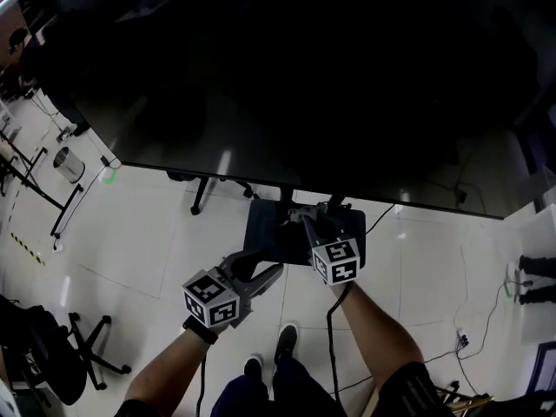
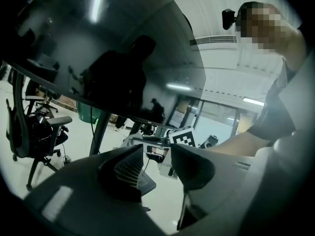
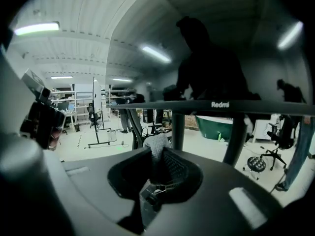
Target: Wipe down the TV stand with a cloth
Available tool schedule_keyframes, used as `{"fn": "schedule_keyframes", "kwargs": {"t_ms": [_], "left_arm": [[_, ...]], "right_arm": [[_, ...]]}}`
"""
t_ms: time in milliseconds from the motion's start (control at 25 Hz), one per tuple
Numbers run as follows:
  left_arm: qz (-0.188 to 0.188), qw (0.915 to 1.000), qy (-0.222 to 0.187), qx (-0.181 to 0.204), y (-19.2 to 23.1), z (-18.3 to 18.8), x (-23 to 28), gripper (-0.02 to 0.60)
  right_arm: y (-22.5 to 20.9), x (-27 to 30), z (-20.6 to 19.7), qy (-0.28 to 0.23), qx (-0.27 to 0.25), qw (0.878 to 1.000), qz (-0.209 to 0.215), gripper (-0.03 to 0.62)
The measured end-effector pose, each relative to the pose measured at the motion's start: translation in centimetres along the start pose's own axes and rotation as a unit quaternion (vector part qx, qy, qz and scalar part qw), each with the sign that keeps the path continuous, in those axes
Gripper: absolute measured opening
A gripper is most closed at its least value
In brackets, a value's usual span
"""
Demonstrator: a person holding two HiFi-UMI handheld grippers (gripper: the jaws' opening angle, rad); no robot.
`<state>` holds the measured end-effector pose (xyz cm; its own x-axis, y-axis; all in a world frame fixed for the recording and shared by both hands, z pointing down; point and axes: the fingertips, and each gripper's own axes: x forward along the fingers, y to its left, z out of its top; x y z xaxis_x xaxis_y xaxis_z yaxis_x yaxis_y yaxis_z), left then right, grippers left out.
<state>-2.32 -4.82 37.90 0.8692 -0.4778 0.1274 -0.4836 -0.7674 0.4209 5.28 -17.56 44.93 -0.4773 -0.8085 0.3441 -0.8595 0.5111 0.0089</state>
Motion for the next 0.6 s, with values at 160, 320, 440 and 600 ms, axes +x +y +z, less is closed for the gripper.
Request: {"fn": "schedule_keyframes", "kwargs": {"t_ms": [160, 320, 440, 600], "left_arm": [[-0.002, 0.9999, -0.009, -0.006, 1.9, -0.6, 2.8, 0.198], [0.007, 0.9999, -0.001, -0.008, 4.6, -1.4, 4.0, 0.198], [0.013, 0.9998, 0.005, -0.014, 5.9, -1.7, 5.0, 0.198], [0.014, 0.9996, -0.007, -0.022, 6.5, -1.6, 6.1, 0.198]], "right_arm": [[-3.1, 5.4, -0.4, 0.004, -0.017, 1.000, 0.006, 0.035], [-4.1, 9.9, -0.7, 0.006, -0.043, 0.999, 0.007, 0.035], [-4.9, 12.0, -0.9, 0.004, -0.046, 0.999, -0.001, 0.035], [-5.2, 14.1, -1.8, 0.010, -0.056, 0.998, 0.000, 0.035]]}}
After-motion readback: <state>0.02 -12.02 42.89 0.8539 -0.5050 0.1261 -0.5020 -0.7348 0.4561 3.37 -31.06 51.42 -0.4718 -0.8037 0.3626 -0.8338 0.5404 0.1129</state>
